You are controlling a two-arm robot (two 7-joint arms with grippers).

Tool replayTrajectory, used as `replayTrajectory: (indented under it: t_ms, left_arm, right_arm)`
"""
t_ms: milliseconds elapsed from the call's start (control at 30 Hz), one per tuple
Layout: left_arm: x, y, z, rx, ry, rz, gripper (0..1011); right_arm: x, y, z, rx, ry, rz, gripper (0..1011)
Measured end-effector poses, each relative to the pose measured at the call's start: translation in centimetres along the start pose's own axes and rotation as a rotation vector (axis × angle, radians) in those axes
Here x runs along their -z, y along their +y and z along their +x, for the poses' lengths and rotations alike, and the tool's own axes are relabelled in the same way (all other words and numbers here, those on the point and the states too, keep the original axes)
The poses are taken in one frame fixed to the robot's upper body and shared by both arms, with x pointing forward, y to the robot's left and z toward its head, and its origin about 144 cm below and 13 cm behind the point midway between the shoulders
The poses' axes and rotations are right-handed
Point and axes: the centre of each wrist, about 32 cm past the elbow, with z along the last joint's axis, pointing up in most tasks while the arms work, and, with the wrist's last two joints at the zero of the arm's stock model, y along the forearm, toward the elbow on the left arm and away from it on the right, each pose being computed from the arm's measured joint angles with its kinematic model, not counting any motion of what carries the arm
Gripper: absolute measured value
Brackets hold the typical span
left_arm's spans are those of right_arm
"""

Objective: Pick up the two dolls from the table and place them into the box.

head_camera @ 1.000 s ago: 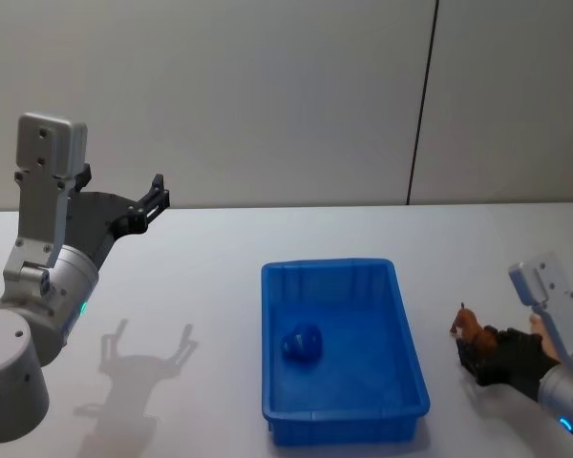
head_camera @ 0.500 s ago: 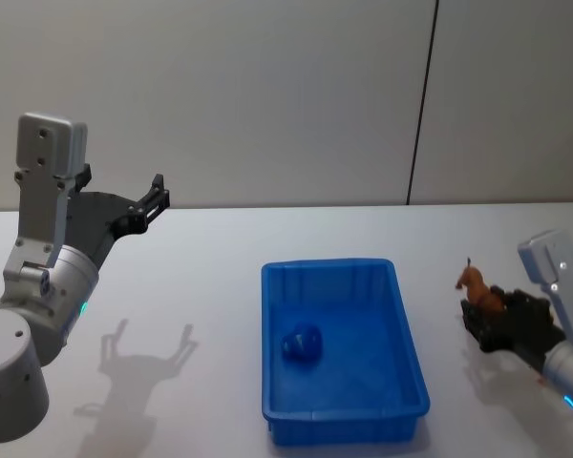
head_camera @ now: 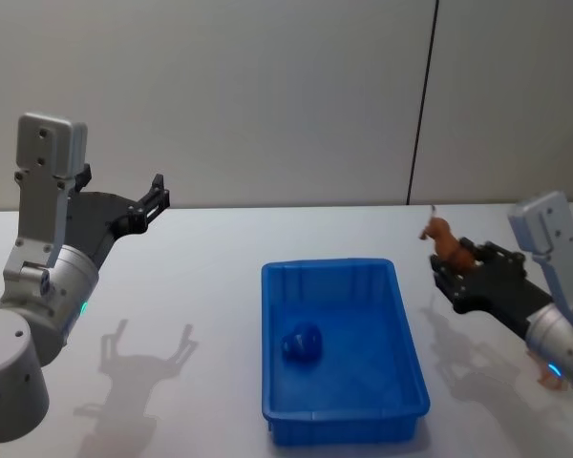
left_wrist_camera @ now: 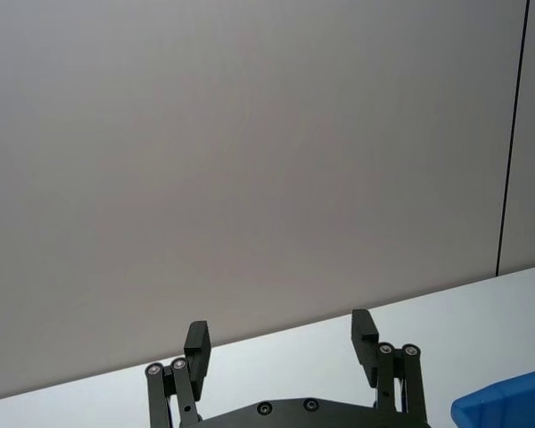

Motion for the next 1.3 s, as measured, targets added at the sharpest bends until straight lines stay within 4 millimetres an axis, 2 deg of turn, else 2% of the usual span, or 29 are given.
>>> replayTrajectory:
  t_ms: [433, 1033, 1100, 1300]
  left_arm:
    - [0.0, 0.0, 0.0, 0.000, 0.000, 0.000, 1003]
    - [0.0, 0.0, 0.0, 0.000, 0.000, 0.000, 1003]
    - [0.0, 0.0, 0.0, 0.000, 0.000, 0.000, 1003]
    - [0.0, 0.0, 0.0, 0.000, 0.000, 0.000, 1003]
  right_arm:
    - [-1.8, 0.9, -0.5, -0.157, 0.045, 0.041, 437]
    - [-2.5, 1.2, -1.2, -0.261, 0.096, -0.075, 437]
    - [-2.5, 1.2, -1.2, -0.264, 0.097, -0.080, 453]
    - [-2.5, 1.2, -1.3, -0.272, 0.100, -0.098, 652]
